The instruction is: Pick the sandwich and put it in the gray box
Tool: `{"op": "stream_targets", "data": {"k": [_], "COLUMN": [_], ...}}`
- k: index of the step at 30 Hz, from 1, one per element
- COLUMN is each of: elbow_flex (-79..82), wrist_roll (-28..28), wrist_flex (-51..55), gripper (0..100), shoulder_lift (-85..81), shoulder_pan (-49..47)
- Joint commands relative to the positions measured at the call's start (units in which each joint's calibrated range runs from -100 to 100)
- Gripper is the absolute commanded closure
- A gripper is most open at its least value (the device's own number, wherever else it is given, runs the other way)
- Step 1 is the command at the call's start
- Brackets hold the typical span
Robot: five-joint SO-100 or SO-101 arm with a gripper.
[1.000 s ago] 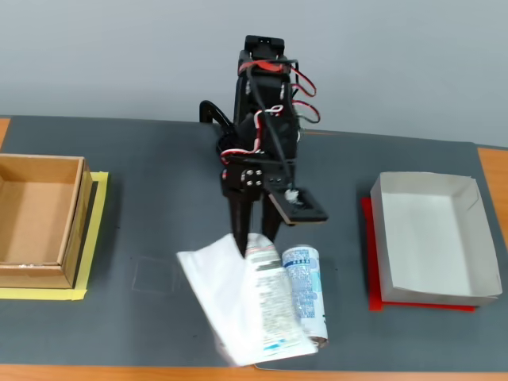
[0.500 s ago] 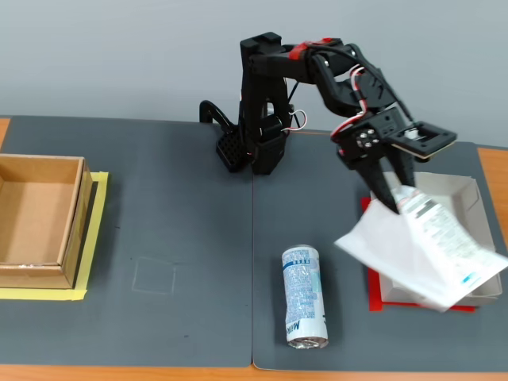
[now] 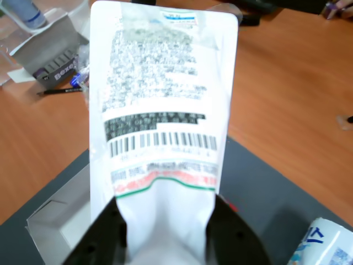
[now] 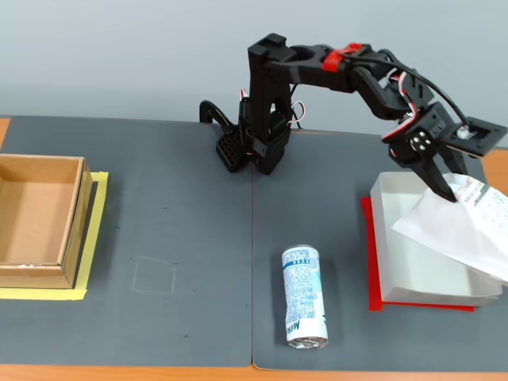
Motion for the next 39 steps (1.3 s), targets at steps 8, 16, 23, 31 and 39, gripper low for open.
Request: {"op": "stream_targets", "data": {"k": [8, 16, 23, 31, 39], "elbow_flex": [-3.06, -3.06, -3.06, -2.34, -2.16], "wrist_roll": [-2.04, -2.09, -2.14, -1.62, -1.52], "wrist_flex": [-4.73, -8.03, -8.37, -7.85, -7.42], "gripper": [98, 98, 98, 97, 91], "shoulder_lift": [9.39, 13.63, 16.43, 16.52, 16.52], "shoulder_pan": [-5.89, -9.02, -10.07, -10.07, -9.99]}}
